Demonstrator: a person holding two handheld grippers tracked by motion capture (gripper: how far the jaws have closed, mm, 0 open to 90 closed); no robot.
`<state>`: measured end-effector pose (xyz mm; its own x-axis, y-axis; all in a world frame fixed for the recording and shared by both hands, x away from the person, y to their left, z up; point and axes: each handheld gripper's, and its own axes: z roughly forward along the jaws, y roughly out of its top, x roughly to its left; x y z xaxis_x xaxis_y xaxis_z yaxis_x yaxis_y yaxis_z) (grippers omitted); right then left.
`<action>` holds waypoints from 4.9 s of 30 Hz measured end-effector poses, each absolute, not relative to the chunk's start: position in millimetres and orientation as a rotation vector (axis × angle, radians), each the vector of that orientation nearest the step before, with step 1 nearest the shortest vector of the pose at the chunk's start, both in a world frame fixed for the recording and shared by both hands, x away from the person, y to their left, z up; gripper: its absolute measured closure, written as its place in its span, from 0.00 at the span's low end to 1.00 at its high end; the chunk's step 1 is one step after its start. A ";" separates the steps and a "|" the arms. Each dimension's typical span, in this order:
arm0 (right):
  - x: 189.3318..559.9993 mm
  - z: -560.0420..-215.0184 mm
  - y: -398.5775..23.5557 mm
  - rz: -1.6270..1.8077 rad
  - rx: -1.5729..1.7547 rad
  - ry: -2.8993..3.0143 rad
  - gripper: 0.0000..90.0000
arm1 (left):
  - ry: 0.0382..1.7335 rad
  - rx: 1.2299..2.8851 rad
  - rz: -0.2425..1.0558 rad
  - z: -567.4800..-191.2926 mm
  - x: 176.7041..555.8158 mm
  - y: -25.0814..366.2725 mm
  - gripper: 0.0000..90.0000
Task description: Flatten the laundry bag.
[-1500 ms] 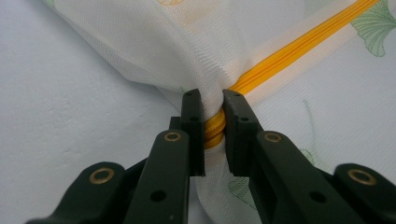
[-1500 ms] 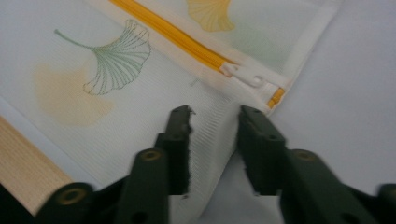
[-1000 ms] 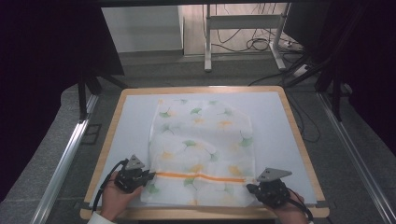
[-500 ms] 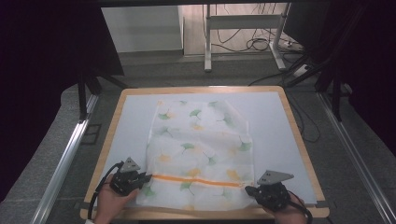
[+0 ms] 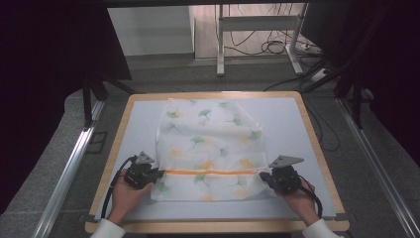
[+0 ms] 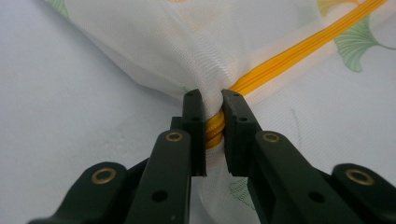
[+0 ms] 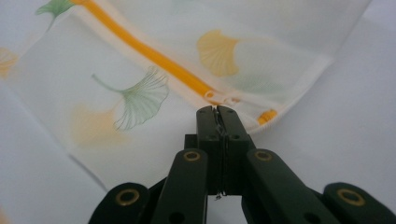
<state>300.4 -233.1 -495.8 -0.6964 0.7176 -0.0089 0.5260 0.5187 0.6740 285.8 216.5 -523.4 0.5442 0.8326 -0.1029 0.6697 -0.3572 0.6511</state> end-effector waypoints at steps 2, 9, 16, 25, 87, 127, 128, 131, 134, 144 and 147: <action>285.7 -496.2 -235.3 0.964 1.019 2.507 0.98 | 1.195 2.129 0.302 -524.1 271.7 223.6 0.90; 253.2 -500.6 -228.9 0.967 0.936 2.583 0.98 | 1.196 2.122 0.290 -524.4 254.2 231.9 0.89; 251.7 -504.3 -232.1 0.949 0.942 2.592 0.98 | 1.204 2.124 0.298 -529.0 251.8 233.3 0.88; 264.8 -501.9 -242.7 0.905 0.981 2.533 0.98 | 1.176 2.168 0.326 -530.5 276.3 213.3 0.88; 528.5 -512.4 -221.5 0.862 1.471 2.227 0.54 | 1.065 2.228 0.366 -535.2 278.7 178.9 0.40; 509.5 -497.0 -216.3 0.800 1.338 2.042 0.58 | 1.089 2.207 0.341 -536.9 281.1 181.5 0.37; 506.4 -494.1 -225.3 0.833 1.354 2.049 0.57 | 1.089 2.208 0.342 -536.9 281.4 181.5 0.37; 491.2 -482.0 -231.2 0.909 1.340 2.106 0.55 | 1.089 2.206 0.365 -537.0 281.6 181.1 0.37; 475.4 -472.8 -231.8 0.973 1.301 2.154 0.51 | 1.076 2.199 0.395 -534.9 279.0 180.7 0.37; 385.9 -454.1 -247.9 1.121 1.168 2.249 0.53 | 1.063 2.145 0.434 -529.5 275.2 187.8 0.36; 365.3 -458.9 -258.5 1.124 1.153 2.259 0.58 | 1.056 2.136 0.447 -528.8 275.4 189.0 0.36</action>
<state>365.3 -258.5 -458.9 -0.5993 0.7999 0.0326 0.5085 0.3489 0.7872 275.4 189.0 -528.8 0.6073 0.7944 -0.0013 0.5518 -0.4206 0.7202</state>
